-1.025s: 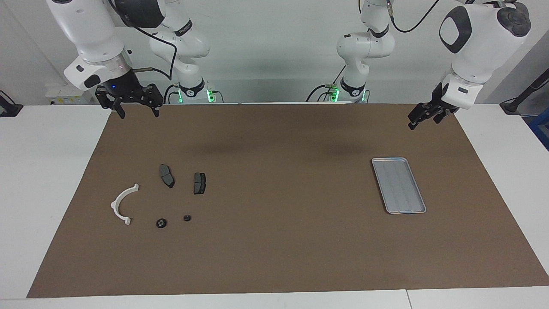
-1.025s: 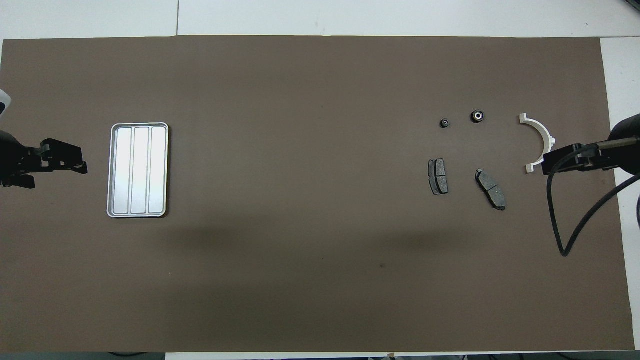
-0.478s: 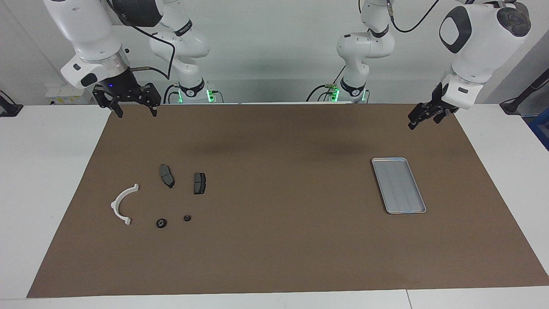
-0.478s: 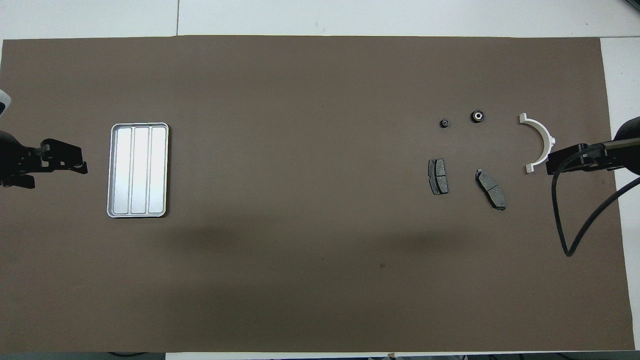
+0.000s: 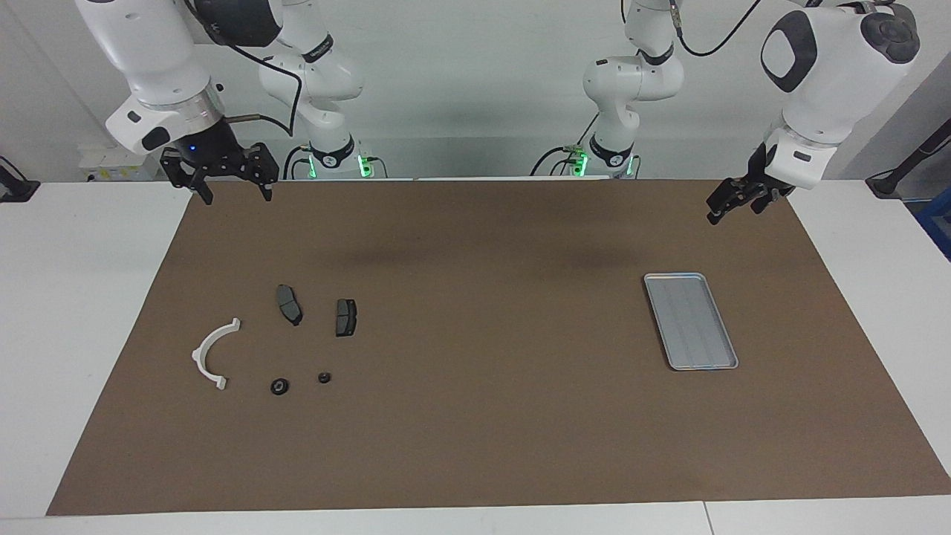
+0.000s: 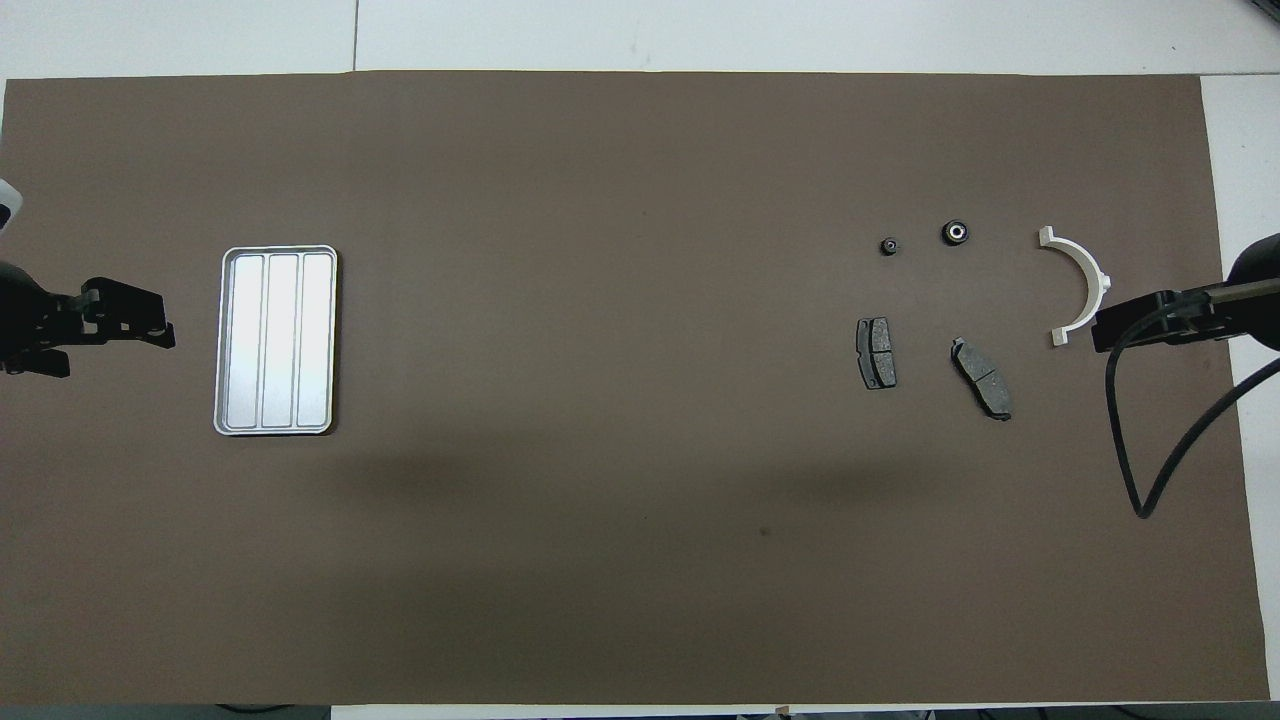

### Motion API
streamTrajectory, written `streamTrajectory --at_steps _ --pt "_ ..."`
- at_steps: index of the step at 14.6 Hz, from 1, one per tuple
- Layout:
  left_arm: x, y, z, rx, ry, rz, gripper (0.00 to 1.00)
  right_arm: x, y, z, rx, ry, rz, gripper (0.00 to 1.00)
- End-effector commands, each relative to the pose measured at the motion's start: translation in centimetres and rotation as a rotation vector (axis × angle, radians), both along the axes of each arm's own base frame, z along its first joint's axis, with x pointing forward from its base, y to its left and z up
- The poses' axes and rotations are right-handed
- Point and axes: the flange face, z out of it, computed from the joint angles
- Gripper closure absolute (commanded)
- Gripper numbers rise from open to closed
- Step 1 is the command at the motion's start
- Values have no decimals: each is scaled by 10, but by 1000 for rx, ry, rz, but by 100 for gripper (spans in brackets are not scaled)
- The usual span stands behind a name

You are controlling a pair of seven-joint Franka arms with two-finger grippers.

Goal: Pick bearing gear from pile to tray

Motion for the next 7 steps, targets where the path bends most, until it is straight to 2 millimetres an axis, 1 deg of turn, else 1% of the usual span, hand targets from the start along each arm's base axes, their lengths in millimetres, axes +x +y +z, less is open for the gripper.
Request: streamTrajectory --at_steps 1,2,4,5,7 --pt "-5 2 7 4 -1 -3 0 1 -1 -14 1 -43 32 0" --pt "-5 2 7 4 -1 -3 0 2 1 -23 0 -36 31 0" --pt "-5 2 7 4 -1 -3 0 6 2 -49 0 -41 20 0" --pt "-5 2 7 4 -1 -3 0 12 2 -61 1 -44 19 0" --pt "-5 2 7 4 1 -3 0 32 5 -94 3 -38 10 0"
